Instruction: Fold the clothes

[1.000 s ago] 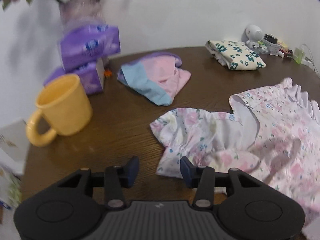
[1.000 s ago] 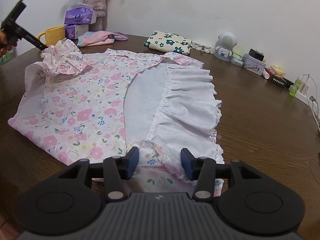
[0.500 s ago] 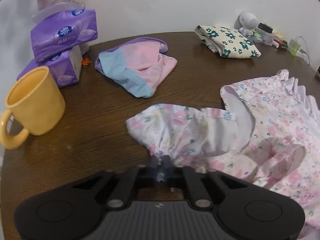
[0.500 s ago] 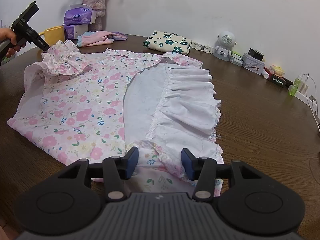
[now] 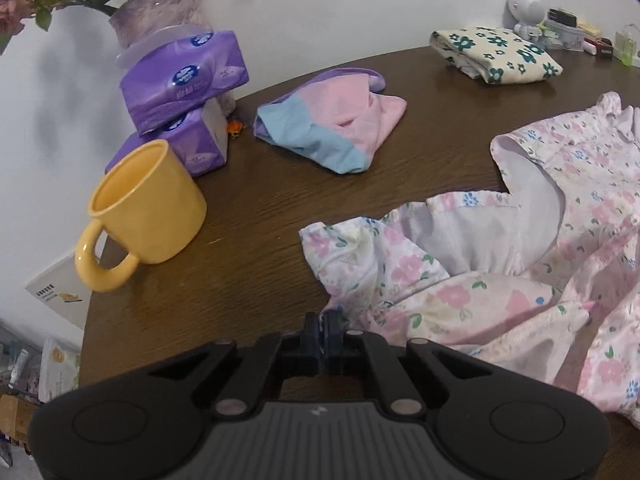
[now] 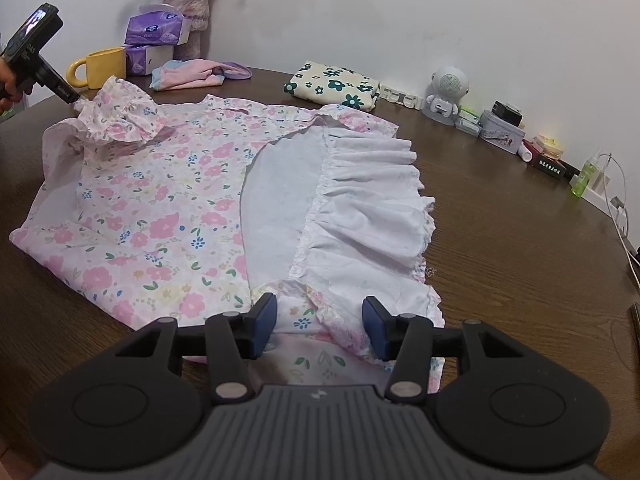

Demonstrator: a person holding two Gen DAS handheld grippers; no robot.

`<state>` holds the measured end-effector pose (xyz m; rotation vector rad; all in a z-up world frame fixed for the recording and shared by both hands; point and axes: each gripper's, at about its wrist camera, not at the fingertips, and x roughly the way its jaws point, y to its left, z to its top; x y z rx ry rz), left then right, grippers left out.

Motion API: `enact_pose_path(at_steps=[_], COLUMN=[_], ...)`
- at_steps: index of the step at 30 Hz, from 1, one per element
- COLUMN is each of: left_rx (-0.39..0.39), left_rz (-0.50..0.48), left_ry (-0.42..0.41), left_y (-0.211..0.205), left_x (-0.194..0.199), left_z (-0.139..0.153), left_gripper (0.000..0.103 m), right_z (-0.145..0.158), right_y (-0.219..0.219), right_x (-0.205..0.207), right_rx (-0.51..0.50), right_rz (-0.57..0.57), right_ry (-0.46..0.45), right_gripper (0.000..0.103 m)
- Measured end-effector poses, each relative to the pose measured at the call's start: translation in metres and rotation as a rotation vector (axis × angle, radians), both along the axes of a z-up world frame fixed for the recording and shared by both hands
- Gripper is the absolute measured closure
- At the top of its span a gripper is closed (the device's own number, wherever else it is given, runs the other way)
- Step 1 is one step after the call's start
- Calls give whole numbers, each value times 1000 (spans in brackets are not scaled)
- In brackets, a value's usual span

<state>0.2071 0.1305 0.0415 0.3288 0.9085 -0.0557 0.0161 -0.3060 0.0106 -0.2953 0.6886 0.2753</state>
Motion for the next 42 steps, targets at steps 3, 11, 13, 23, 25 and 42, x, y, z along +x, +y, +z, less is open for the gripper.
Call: enact_pose_path(at_steps=[3,11,13,23,25,42], left_rx=[-36,-299,-321,33,80,69], left_rz=[14,-163,-319,-642,-673,-539], left_ry=[-4,-155,-121,111,149,-37], left_y=[3,-26,-53,-159,-166,-33], left_x=[-2,-37,-45,-38,-37,-158], left_z=[4,70,80,50,43,66], left_gripper=[96,43,37,57,99,101], right_z=[-1,0,0,-1,-2,-3], right_y=[-4,-5,-4,-2,-2,-2], right_x=[0,1,1,-2,-3,-3], right_rx=[1,5,4,-21,-22,-13], right_rz=[3,10,12,35,39,26], right_ry=[-3,-5,-6,-28,-33,-36], right_gripper=[55,55,55,55,55,55])
